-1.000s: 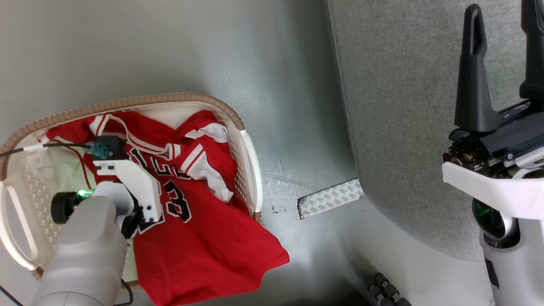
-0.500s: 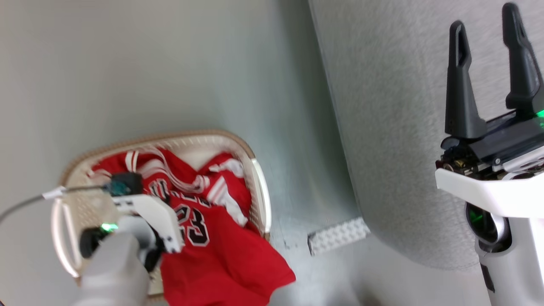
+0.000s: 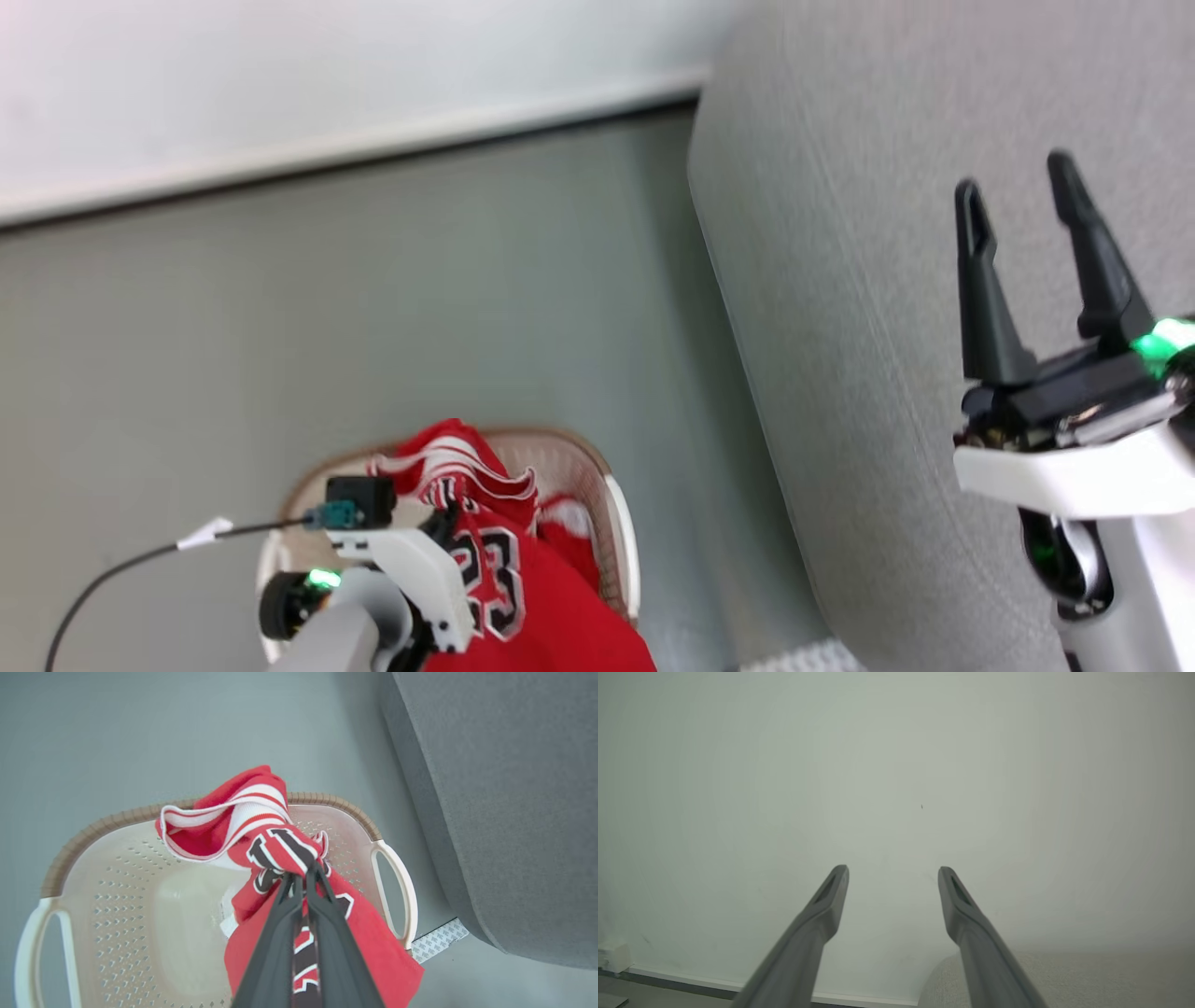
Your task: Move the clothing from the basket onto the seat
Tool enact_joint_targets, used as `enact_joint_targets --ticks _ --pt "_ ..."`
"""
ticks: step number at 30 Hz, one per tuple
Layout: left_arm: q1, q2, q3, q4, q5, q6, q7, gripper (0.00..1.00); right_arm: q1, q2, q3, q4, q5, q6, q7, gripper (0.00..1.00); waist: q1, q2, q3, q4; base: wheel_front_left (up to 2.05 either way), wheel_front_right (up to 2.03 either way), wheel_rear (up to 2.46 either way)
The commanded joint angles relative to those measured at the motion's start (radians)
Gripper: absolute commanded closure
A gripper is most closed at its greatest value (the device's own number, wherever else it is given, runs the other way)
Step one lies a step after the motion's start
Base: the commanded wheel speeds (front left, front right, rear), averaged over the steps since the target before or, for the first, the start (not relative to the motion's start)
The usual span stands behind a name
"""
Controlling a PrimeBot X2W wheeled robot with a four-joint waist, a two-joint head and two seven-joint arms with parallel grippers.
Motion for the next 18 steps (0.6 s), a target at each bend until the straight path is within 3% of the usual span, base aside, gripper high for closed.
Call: enact_joint_targets --ticks 1,12,18 --pt "0.025 0.006 -0.014 -0.014 -0.019 0.001 -0.012 1.00 0.024 -0.009 0.001 0.010 0.004 0.003 0.001 0.00 0.0003 -0.0001 -0.113 0.056 0.00 0.00 0.00" --pt "0.126 0.070 -0.111 -0.218 -0.171 0.001 -0.090 1.00 0.143 -0.021 0.005 0.055 0.036 0.003 0.001 0.00 0.0003 -0.0001 -0.308 0.123 0.00 0.00 0.00" --pt "0.155 0.109 -0.096 -0.374 -0.158 0.006 -0.106 1.00 0.188 -0.021 0.021 0.072 0.045 0.003 0.001 0.00 0.0003 -0.0001 -0.371 0.141 0.00 0.00 0.00"
